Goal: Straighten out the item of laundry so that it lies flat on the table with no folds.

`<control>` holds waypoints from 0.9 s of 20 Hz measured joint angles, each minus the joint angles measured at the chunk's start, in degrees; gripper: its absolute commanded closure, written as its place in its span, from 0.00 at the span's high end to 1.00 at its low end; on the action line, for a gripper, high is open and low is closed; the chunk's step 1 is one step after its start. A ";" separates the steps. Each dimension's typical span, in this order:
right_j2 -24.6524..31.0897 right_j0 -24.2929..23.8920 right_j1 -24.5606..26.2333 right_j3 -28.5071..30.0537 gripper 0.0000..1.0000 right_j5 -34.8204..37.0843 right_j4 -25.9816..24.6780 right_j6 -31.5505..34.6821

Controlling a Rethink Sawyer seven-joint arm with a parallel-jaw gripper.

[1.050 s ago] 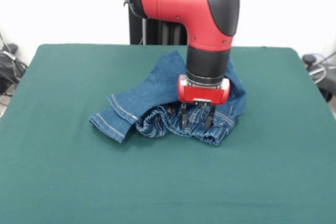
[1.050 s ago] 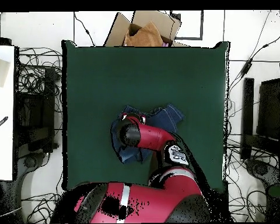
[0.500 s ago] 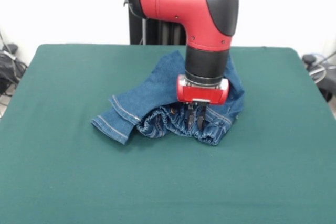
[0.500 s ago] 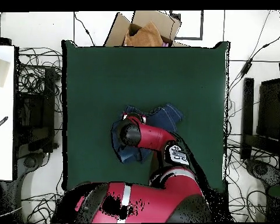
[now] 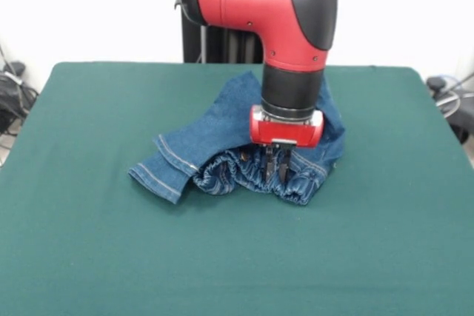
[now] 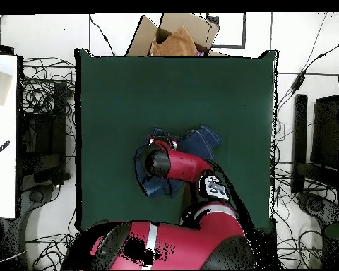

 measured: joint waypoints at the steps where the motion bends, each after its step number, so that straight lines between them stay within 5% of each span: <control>1: -0.04 0.09 -0.10 -0.03 0.00 0.23 0.00 0.00; 18: -0.68 1.99 -1.17 -10.57 0.00 21.64 -0.08 0.00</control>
